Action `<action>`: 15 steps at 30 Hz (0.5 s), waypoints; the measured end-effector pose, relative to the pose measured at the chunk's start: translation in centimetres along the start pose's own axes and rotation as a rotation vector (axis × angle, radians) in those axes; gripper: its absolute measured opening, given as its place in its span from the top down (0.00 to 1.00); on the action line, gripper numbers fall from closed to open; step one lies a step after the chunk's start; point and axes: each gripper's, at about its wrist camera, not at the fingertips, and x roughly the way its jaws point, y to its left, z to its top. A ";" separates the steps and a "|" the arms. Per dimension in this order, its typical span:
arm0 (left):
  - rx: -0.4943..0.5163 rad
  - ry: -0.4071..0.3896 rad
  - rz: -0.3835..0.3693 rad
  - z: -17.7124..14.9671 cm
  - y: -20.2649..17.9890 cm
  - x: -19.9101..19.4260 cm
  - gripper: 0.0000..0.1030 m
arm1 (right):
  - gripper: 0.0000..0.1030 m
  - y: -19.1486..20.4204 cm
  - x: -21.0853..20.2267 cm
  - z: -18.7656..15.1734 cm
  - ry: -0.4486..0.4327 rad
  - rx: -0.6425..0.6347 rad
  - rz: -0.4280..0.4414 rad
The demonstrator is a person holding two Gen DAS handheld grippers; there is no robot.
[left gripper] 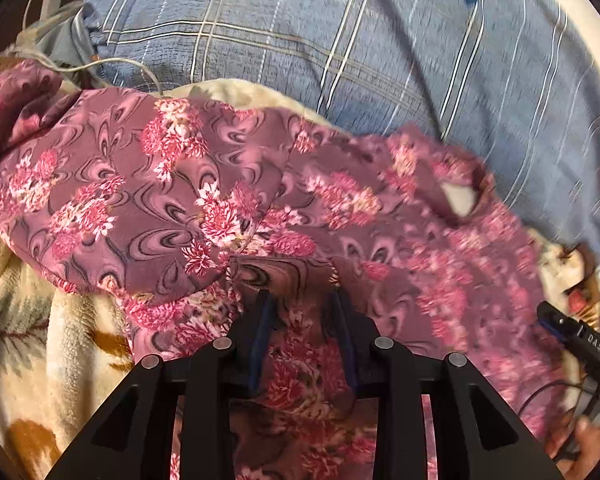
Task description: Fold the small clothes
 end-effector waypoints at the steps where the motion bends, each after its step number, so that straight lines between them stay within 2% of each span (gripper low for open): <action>1: -0.022 0.000 -0.025 0.3 0.4 -0.5 0.72 | 0.50 0.8 -0.9 -0.3 -0.039 0.019 0.051; 4: -0.100 -0.047 -0.087 1.2 3.1 -4.1 0.71 | 0.35 3.8 -2.0 -1.4 -0.082 0.021 0.166; 6: -0.169 -0.111 -0.099 2.0 6.3 -7.3 0.64 | 0.35 7.1 -0.9 -2.7 -0.067 -0.029 0.208; 7: -0.191 -0.135 -0.095 2.2 7.7 -8.5 0.57 | 0.33 8.9 0.2 -2.6 -0.043 -0.054 0.220; 8: -0.204 -0.161 -0.074 2.7 9.2 -9.9 0.53 | 0.33 10.4 1.5 -3.0 -0.012 -0.081 0.226; 9: -0.196 -0.184 -0.022 3.5 11.1 -11.4 0.53 | 0.33 11.8 2.6 -3.7 0.016 -0.109 0.220; 11: -0.171 -0.206 0.075 5.1 13.9 -13.5 0.52 | 0.22 13.3 4.7 -5.5 0.047 -0.169 0.174; 13: -0.163 -0.216 0.159 6.9 16.9 -15.5 0.48 | 0.11 15.1 5.0 -7.0 -0.013 -0.268 0.135; 14: -0.162 -0.215 0.181 7.7 18.1 -16.2 0.46 | 0.06 15.5 5.0 -7.0 -0.003 -0.299 0.121; 15: -0.168 -0.208 0.201 8.8 19.7 -17.1 0.45 | 0.04 16.0 5.3 -7.1 0.008 -0.322 0.102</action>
